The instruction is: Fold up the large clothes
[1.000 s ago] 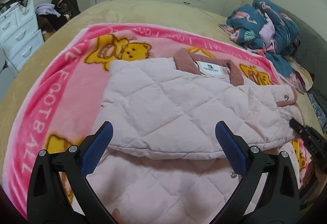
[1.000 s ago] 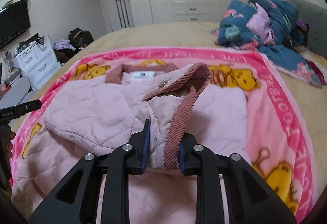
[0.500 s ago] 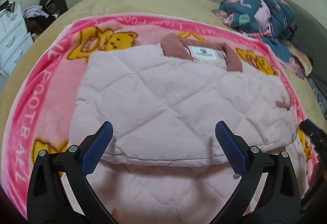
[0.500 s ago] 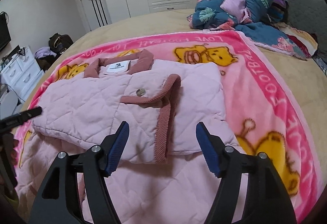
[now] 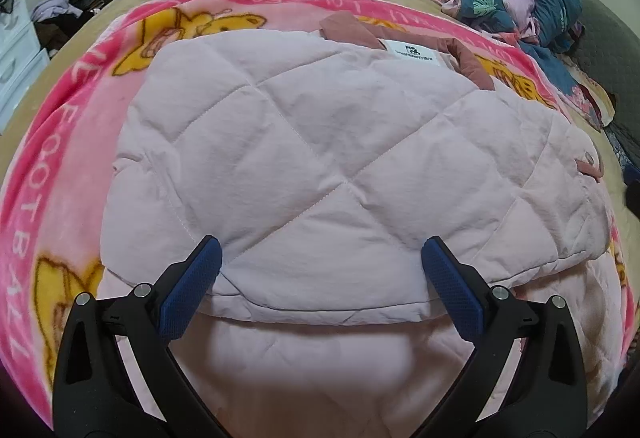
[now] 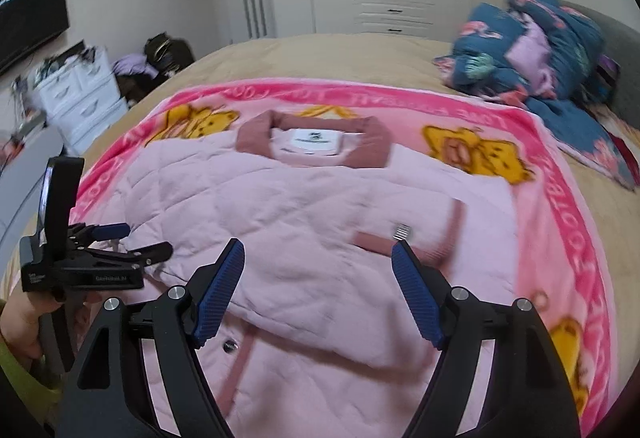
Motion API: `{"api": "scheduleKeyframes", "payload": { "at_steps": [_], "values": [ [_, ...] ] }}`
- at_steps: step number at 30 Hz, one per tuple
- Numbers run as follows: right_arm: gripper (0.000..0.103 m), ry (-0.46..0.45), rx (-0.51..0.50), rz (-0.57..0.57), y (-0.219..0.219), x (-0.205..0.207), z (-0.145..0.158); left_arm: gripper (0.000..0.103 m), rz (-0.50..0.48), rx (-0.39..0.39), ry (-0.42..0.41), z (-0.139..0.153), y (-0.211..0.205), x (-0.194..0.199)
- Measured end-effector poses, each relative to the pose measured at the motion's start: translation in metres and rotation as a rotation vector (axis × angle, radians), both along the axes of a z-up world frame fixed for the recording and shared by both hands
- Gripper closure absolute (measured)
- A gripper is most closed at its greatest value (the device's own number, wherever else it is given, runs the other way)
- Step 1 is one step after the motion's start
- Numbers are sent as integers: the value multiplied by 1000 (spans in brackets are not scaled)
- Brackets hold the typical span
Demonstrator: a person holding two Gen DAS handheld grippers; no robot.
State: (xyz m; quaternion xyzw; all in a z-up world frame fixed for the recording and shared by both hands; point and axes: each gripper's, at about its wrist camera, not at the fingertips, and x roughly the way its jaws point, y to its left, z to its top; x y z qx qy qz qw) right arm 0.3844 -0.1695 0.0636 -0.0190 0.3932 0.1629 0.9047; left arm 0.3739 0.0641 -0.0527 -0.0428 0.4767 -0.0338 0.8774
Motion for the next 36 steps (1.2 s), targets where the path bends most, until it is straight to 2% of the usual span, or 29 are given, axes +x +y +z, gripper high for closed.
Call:
{"api": "scheduleKeyframes", "payload": {
  "at_steps": [4,7,9,12,20,27,36],
  "values": [
    [28,73,-23,31,20,23,-23,8,-2,-2,-3,-1,1,0],
    [26,197,-50,-9,25,40,-56,8,-6,0,-5,-2,1,2],
    [23,210,-23,-20,23,44,-70,8,-7,6,-5,-3,0,2],
    [21,191,-39,-19,25,43,-80,8,-6,10,-6,-4,-1,3],
    [19,178,-1,-5,17,31,-67,8,2,-2,-5,3,-2,1],
    [5,149,62,-17,6,8,-46,8,9,-24,-3,14,-3,-9],
    [4,127,79,-62,-8,-7,-33,8,18,-23,-26,31,-4,-26]
  ]
}}
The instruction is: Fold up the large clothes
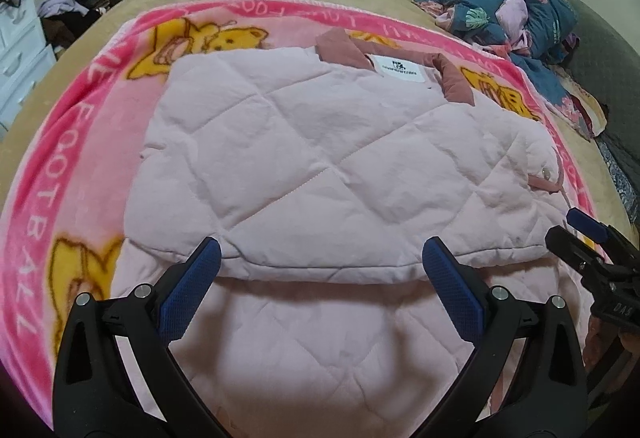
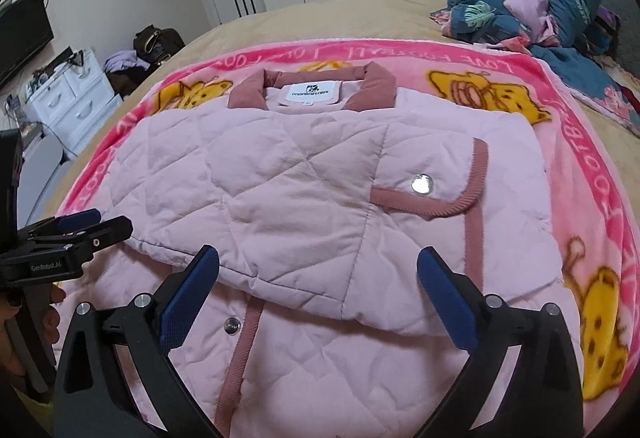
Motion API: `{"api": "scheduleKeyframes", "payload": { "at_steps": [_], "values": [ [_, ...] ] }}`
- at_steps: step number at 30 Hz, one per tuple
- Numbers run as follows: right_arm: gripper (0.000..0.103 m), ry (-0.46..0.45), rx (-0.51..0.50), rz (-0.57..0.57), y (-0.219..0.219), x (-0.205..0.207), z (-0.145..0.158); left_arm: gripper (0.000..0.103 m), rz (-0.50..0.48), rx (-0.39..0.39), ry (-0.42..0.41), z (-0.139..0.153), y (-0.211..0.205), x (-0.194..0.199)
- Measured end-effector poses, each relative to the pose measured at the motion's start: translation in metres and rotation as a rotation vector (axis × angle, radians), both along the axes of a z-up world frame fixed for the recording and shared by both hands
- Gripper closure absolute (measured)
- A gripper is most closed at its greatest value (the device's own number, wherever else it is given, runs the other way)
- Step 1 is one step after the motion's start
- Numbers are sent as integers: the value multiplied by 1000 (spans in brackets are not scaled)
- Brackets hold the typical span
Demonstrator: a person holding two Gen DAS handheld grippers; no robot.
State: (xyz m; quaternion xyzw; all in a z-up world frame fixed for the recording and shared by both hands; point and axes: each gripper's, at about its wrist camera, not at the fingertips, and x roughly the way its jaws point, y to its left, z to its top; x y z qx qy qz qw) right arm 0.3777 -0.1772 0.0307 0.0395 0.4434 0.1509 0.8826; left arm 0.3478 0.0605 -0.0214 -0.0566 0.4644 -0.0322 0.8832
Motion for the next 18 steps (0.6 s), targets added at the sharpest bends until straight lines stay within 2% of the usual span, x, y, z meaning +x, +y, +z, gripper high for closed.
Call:
{"api": "scheduleKeyframes", "payload": {
  "at_steps": [18],
  "values": [
    [4,-63,24,-39,-12,-37,43,8,-13,6,-70,40,-4,-36]
  ]
}}
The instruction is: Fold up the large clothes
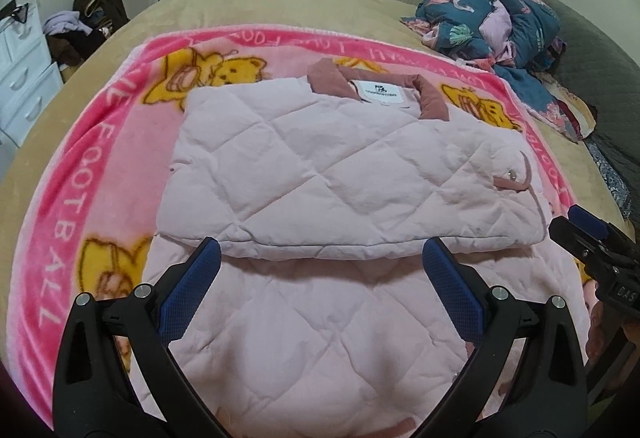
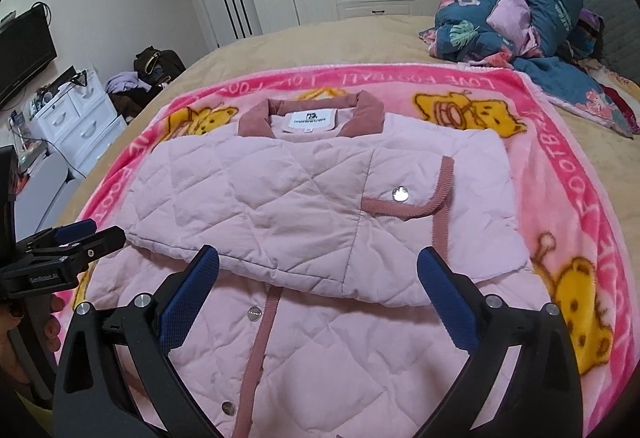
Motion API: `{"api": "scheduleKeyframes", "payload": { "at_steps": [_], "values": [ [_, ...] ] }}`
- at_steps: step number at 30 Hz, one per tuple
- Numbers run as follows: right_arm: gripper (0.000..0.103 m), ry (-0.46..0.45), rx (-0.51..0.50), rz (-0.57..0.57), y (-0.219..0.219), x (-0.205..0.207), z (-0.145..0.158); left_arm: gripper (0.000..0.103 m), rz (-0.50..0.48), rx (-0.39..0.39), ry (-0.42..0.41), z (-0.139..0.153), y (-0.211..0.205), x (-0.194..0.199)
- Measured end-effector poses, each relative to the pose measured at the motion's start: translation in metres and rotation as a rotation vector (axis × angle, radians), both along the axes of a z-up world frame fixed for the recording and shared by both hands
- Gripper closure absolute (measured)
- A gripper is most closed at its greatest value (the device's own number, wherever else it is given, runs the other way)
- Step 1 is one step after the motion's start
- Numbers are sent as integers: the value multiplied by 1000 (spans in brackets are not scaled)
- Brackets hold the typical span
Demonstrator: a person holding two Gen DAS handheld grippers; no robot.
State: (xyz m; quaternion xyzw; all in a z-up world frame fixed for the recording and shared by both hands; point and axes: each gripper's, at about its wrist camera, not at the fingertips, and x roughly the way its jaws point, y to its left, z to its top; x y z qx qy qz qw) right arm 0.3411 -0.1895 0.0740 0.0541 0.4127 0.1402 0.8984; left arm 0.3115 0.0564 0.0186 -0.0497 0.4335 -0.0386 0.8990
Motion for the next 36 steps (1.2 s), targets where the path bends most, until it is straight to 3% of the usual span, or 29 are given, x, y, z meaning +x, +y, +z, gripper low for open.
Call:
{"api": "scheduleKeyframes", "payload": {
  "at_steps": [36],
  "values": [
    [4,-113,23,-58,-27,-87,63,8,-27,20,-126,56,-13,-85]
  ]
}}
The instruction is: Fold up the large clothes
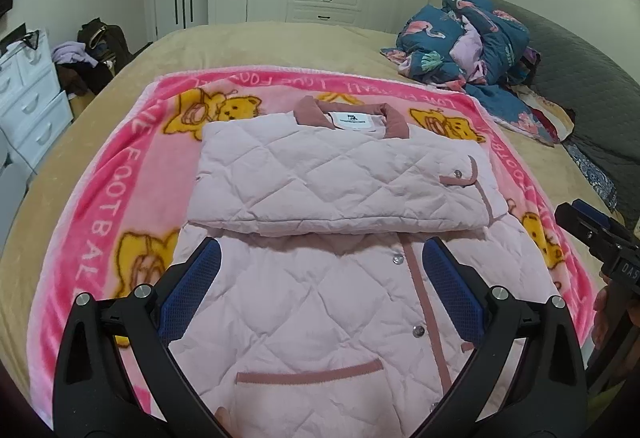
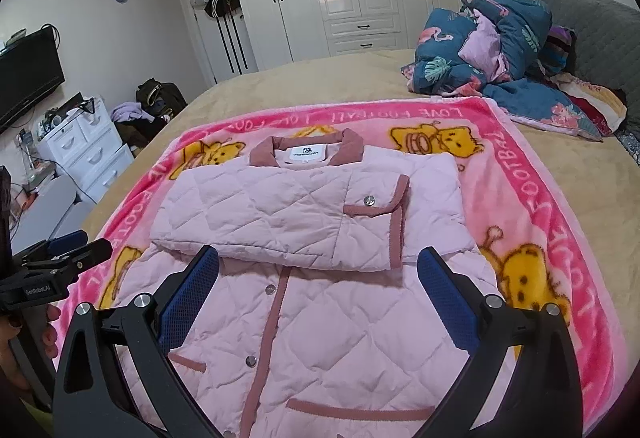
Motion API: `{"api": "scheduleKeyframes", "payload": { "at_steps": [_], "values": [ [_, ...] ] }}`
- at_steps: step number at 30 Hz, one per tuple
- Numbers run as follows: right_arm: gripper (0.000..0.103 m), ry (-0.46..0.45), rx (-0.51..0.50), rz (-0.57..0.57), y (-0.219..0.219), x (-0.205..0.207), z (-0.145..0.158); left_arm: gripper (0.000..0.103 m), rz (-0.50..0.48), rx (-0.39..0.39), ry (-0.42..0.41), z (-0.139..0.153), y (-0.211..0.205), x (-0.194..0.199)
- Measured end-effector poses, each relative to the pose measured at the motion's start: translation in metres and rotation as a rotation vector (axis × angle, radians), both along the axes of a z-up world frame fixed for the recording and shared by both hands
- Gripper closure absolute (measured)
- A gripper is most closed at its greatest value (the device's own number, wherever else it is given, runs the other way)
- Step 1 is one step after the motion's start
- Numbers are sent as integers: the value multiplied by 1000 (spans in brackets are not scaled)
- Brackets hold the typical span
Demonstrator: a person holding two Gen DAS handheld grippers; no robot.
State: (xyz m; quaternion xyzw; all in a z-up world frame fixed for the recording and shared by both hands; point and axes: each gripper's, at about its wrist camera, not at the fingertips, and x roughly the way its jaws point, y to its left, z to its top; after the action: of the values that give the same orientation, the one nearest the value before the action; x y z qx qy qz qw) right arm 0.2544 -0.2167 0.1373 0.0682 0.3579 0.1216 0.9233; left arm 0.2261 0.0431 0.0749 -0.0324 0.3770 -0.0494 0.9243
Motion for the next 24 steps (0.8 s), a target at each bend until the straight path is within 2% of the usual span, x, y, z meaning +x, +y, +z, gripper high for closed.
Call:
{"api": "scheduleKeyframes", "payload": {
  "at_steps": [13,24],
  "values": [
    [4,-41,-26,9,2,-27,6,8,3,6,-19,-1,-1,-29],
    [4,-55,-49,31,5,-48,-4,8,23,19,-21,-13,1,-48]
  ]
}}
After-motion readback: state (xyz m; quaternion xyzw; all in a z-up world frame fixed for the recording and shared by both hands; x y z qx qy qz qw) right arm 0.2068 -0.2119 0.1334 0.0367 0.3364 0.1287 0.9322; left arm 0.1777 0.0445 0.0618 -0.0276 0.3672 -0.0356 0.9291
